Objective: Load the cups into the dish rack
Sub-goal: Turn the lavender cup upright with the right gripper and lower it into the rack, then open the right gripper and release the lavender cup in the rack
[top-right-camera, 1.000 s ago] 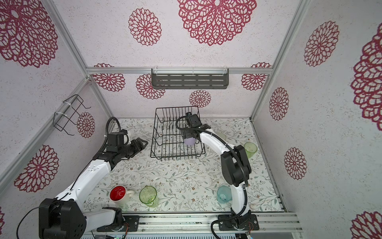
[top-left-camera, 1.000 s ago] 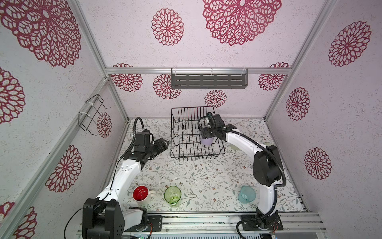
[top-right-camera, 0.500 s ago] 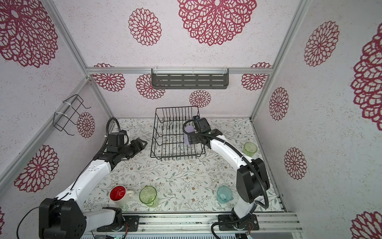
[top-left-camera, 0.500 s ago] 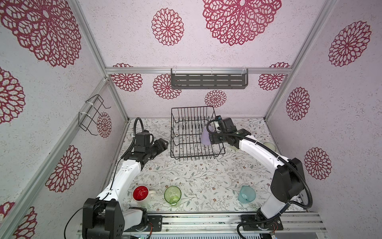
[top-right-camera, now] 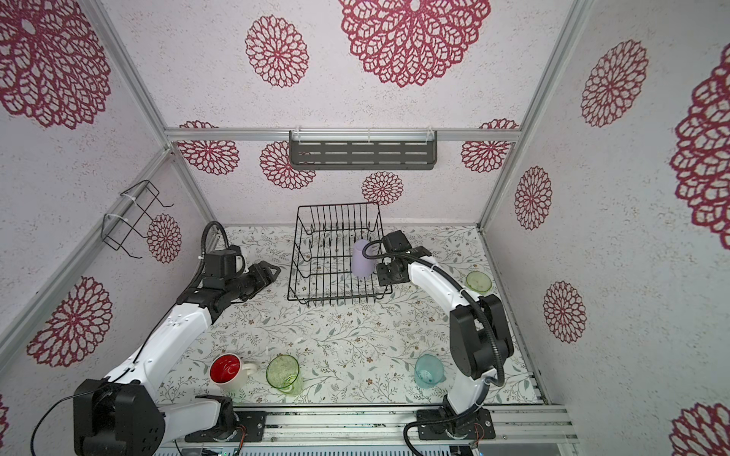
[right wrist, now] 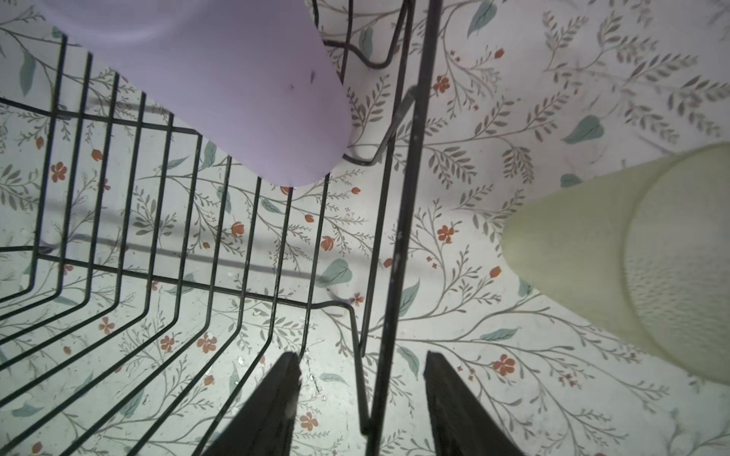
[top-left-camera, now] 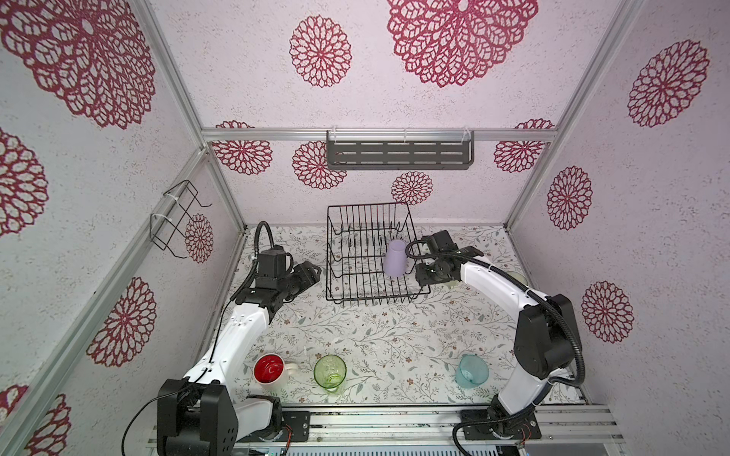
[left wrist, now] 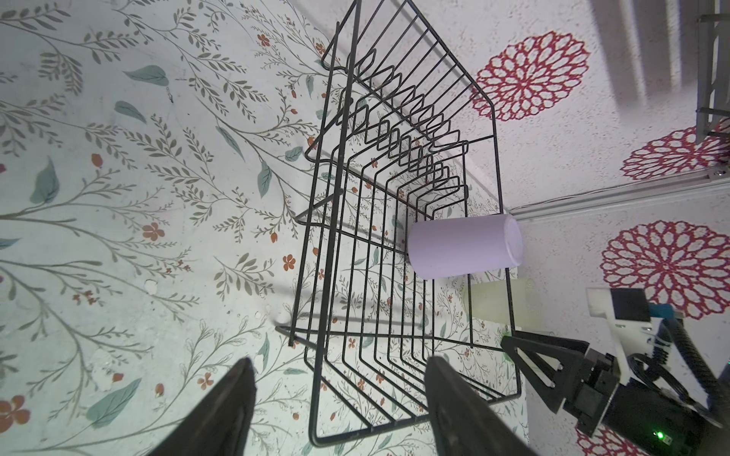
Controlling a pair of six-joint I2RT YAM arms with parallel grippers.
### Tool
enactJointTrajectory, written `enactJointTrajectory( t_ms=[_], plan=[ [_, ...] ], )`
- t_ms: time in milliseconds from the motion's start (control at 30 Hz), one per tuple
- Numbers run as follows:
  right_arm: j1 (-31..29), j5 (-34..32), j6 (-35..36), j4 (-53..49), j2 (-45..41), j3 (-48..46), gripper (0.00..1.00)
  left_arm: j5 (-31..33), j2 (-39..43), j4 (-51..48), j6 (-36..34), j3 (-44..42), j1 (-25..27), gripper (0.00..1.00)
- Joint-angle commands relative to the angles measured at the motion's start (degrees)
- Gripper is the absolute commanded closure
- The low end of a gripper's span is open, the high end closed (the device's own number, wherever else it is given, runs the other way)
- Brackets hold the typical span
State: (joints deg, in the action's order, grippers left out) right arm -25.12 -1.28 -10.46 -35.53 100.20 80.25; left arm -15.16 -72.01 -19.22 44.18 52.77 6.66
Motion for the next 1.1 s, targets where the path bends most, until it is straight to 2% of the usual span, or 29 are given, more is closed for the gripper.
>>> enactJointTrajectory(
  t_ms=[0,133,300,567,800,967,1067],
  plan=[
    [-0.2,-0.3,1.7,-3.8,0.0,1.7,0.56,1.7,1.5,-1.5,-0.6,1.5,0.1,0.29],
    [-0.5,-1.1,3.8,-5.0,-1.0,0.2,0.60,2.2,2.6,2.0,0.8,-0.9,0.2,0.29],
    [-1.2,-1.7,4.7,-6.9,-2.7,-2.5,0.79,2.4,1.7,1.7,0.9,0.2,0.2,0.29],
    [-1.4,-3.5,5.3,-8.3,-8.7,-7.7,0.85,2.6,0.6,-1.9,-3.1,0.9,0.2,0.29],
    [-1.4,-4.9,6.1,-9.9,-14.1,-11.7,0.85,2.6,1.5,-4.1,-3.8,1.8,0.1,0.28],
    [-1.4,-5.1,4.6,-8.9,-16.2,-13.6,0.77,2.9,1.1,-8.2,-6.0,4.0,0.1,0.28],
    [-1.5,-5.7,4.0,-7.8,-18.0,-14.0,0.66,0.9,0.9,-9.1,-7.4,4.4,0.1,0.28]
  ],
)
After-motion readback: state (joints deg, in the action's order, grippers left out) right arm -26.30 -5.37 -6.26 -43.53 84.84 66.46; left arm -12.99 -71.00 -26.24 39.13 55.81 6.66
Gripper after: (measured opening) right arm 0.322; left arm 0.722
